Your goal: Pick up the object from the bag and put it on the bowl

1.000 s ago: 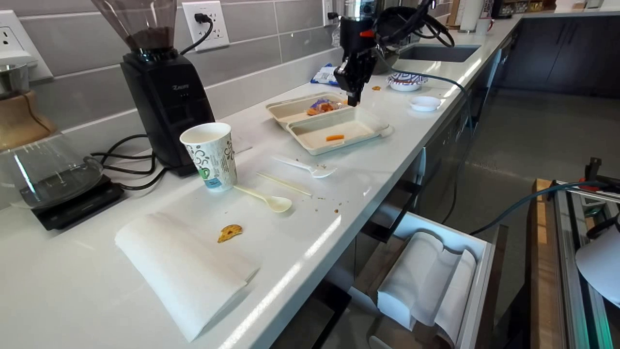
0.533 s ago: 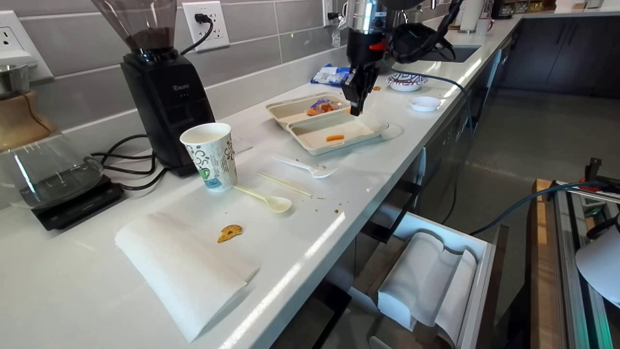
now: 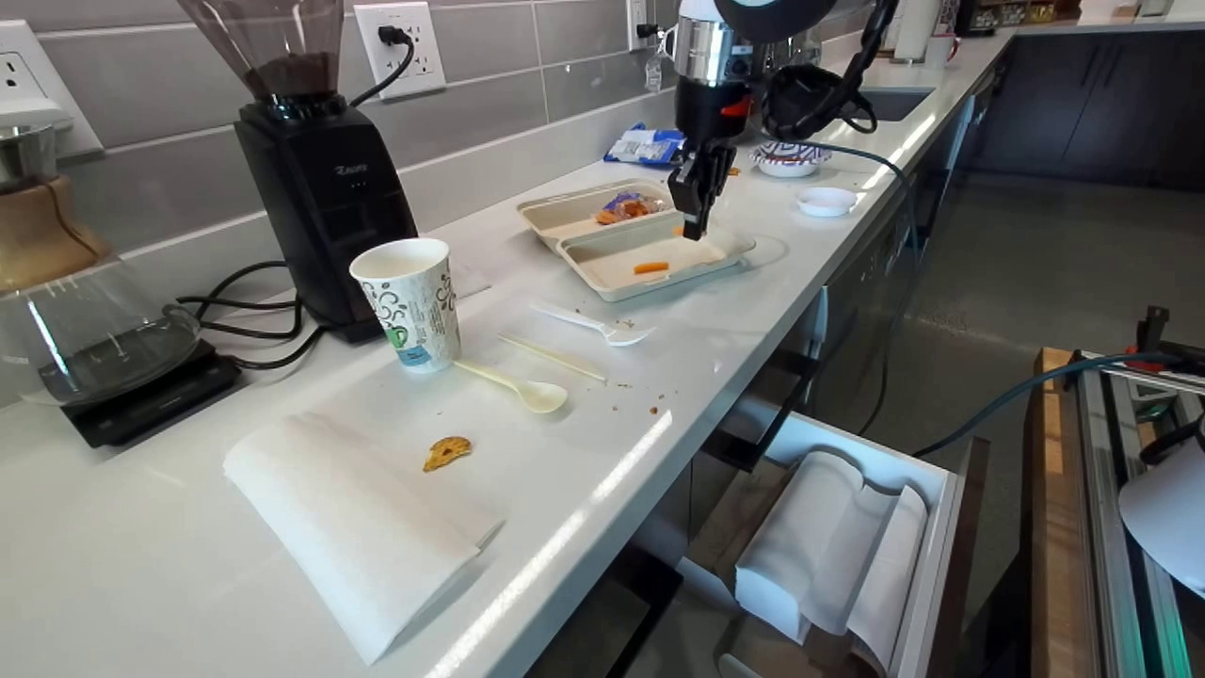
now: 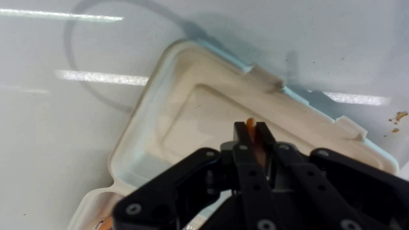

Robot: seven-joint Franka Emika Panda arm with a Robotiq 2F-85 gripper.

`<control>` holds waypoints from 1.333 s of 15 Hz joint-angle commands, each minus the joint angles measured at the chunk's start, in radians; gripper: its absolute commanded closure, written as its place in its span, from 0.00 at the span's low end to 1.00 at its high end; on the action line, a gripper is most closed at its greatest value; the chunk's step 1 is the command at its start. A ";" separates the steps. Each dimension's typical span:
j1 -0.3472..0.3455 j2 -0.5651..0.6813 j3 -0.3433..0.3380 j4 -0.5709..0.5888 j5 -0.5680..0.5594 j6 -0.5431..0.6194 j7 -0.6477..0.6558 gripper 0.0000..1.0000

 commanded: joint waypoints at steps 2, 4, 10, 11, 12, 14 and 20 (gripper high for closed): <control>-0.012 0.058 0.012 0.021 0.042 0.060 -0.052 0.97; -0.011 0.079 0.017 0.028 0.046 0.078 -0.048 0.97; -0.013 0.135 0.025 0.075 0.008 0.090 -0.011 0.37; -0.013 0.137 0.026 0.082 0.007 0.089 -0.010 0.28; -0.015 0.127 0.025 0.086 0.007 0.083 -0.012 0.22; -0.016 0.098 0.019 0.099 -0.005 0.051 0.015 0.06; -0.015 -0.053 0.017 0.164 -0.081 -0.279 0.154 0.00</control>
